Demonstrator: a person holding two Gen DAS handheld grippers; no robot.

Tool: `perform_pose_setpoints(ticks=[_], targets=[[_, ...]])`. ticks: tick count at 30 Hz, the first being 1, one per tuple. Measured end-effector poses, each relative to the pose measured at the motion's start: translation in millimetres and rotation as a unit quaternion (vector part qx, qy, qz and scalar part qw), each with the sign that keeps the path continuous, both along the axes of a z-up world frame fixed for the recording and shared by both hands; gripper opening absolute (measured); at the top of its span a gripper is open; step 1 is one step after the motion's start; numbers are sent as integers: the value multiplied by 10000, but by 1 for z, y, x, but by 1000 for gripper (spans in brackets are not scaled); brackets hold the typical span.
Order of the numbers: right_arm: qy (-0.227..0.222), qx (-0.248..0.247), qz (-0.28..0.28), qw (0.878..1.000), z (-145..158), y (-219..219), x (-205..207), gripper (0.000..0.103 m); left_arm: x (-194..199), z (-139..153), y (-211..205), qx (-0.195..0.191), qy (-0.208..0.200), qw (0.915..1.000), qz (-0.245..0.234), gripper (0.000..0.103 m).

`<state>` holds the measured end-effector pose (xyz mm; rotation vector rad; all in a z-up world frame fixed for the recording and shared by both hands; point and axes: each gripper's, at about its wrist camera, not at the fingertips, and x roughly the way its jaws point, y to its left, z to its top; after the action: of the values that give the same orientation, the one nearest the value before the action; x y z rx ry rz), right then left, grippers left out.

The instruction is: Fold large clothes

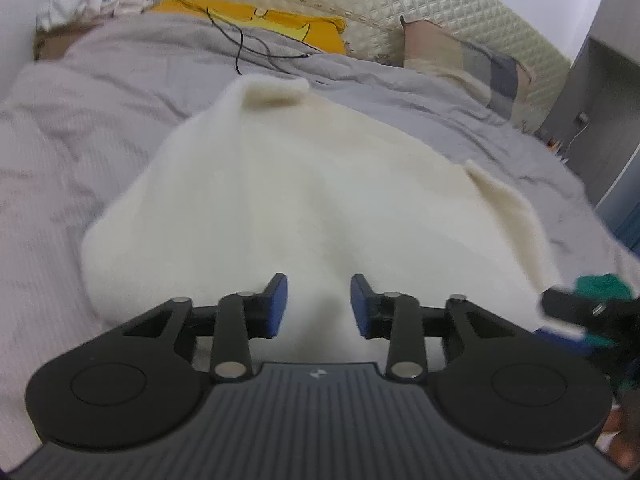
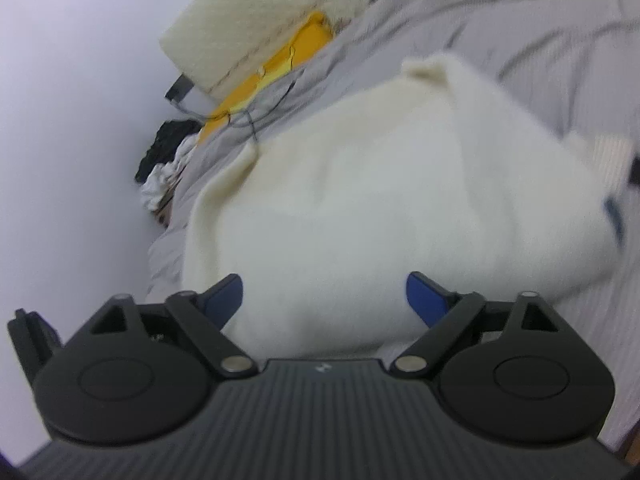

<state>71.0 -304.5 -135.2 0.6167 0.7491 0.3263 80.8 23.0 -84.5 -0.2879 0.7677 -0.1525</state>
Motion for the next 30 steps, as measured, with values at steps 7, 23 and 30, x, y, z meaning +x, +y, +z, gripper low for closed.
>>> perform_pose_setpoints(ticks=[7,23,30], targets=[[880,902,-72,9920,-36,5,11,90,-16,6,1,-470,-28,9989,-74,54],[569,2517,-926,9617,-50,-36,27,94,6,-41,14,-2960,1109,9485,-213,73],[16,3088,-772,9480,-39,-38,35,94,10,-76,49,-3994,1466,9004,910,74]])
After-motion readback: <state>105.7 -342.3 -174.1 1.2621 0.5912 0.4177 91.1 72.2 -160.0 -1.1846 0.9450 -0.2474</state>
